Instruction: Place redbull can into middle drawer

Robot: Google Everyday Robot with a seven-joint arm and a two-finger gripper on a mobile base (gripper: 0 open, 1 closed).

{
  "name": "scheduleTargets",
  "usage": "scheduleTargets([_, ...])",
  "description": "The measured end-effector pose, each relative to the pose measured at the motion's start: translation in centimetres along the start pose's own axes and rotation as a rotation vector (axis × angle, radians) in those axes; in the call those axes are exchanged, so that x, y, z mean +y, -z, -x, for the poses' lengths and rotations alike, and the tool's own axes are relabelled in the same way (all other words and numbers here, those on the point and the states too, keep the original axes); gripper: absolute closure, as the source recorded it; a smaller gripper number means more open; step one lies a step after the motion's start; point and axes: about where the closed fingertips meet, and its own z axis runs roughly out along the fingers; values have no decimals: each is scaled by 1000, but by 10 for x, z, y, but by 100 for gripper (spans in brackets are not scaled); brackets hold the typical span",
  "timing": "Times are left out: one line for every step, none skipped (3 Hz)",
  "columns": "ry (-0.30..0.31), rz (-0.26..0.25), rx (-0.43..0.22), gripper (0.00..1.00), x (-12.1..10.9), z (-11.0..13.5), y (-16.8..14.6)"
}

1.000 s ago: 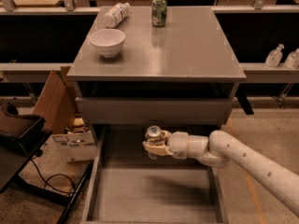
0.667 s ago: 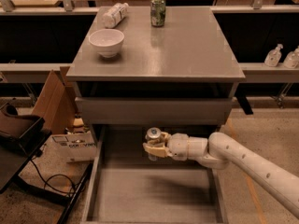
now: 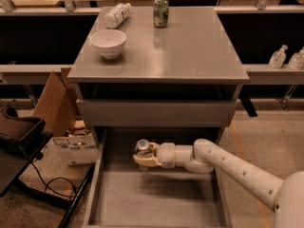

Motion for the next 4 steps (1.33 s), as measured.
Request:
scheduleTargets([45,34,17,100,-10,-39,-27])
scheduleTargets([97,28,38,100,-15,-66,-40])
scheduleTargets([102,-19,-22,100,-12,-91,-41])
scheduleTargets([98,-20,-34,86,-9,-99,-43])
